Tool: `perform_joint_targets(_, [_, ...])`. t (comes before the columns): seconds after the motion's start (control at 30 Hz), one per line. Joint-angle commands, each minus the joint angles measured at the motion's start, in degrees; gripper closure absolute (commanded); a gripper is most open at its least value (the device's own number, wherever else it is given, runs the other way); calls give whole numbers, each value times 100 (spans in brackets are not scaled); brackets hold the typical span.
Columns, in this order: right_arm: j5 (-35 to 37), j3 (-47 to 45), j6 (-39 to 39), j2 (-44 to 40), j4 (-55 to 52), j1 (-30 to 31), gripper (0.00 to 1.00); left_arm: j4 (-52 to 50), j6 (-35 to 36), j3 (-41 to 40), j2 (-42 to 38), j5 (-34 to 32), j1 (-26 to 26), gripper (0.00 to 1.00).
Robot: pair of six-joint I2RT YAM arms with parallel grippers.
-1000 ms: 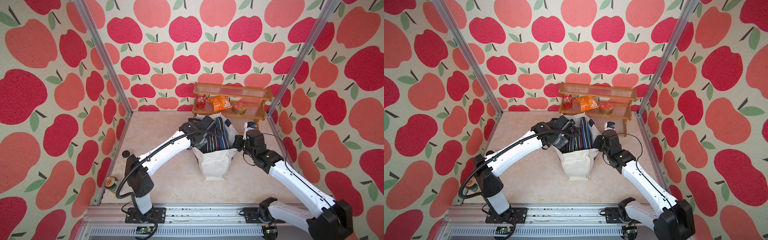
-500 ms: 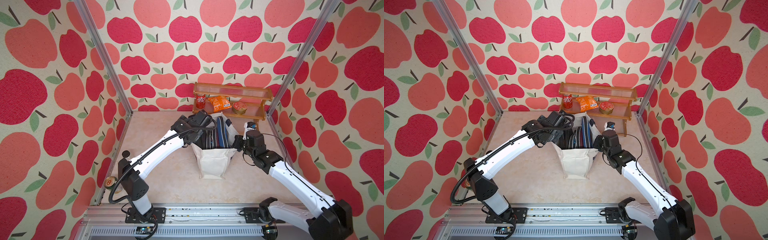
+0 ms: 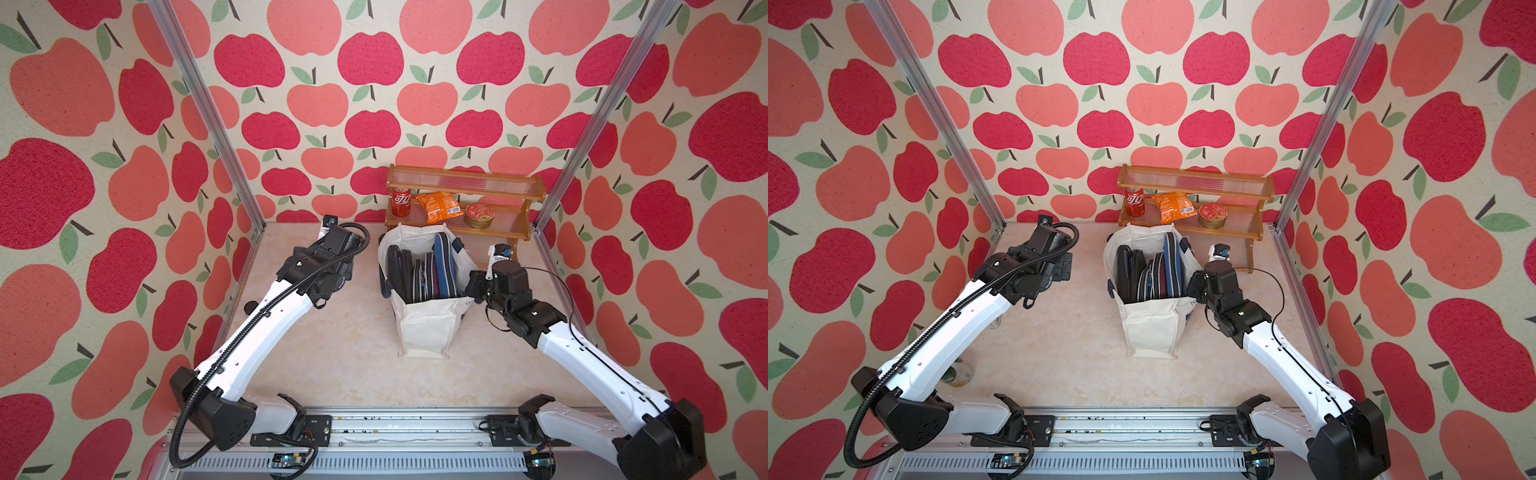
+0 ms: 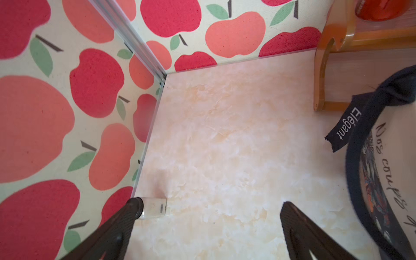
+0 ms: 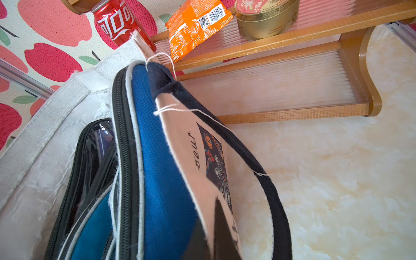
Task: Remove the ping pong set from the canvas bag
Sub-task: Adjust the canvas bag at the center of the board.
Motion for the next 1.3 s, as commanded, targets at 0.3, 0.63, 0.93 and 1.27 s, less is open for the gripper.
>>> perform_joint_targets(0.3, [-92,260,-358,94,145,30,100,454,-850,189,-59,2756,246,1])
perform_joint_targets(0.63, [-79,338,-644,50,-136,78,100,961,-1027,470,1034,3716,205,1])
perform_joint_targets(0.93, [61,471,-829,146,-331,135,100,976,-1012,855,1760,3640,52,6])
perform_joint_targets(1.27, [145,658,-943,156,-591,202,100,1196,-986,662,2040,3774,54,90])
